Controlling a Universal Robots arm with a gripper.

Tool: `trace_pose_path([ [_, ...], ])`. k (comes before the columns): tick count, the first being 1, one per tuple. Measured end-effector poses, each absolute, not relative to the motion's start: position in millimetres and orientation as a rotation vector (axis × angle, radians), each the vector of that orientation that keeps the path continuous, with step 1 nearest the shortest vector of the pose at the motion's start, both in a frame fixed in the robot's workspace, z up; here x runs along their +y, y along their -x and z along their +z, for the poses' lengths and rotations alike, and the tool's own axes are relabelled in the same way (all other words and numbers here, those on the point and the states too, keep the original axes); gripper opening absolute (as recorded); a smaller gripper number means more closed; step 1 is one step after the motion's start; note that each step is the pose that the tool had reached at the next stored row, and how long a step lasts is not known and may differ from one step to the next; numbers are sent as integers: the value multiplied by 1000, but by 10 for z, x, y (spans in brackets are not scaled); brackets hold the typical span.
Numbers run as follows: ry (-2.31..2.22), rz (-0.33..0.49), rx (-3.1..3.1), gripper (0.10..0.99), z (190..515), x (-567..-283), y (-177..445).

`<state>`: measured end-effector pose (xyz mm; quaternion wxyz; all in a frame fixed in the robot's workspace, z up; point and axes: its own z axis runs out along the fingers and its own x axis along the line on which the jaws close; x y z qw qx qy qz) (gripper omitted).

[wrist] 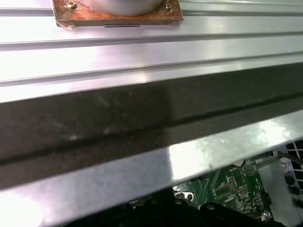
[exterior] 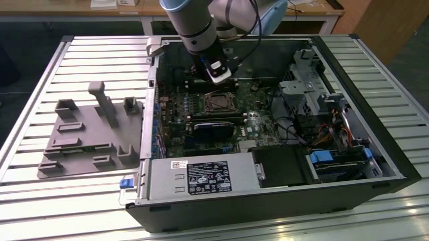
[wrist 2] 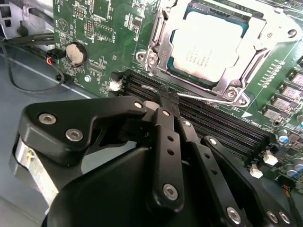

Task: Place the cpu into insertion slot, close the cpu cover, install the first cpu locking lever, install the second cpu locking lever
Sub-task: 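Install the first cpu locking lever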

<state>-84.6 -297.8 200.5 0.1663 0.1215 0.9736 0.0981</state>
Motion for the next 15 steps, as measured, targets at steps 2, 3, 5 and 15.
trace_pose_path([
  [2,-358,277,2770,102,2001,-2978,846],
  [3,-367,275,2768,102,1997,-2978,846],
  [5,-382,273,2765,102,1989,-2978,846],
  [15,-440,262,2753,102,1943,-2977,847],
])
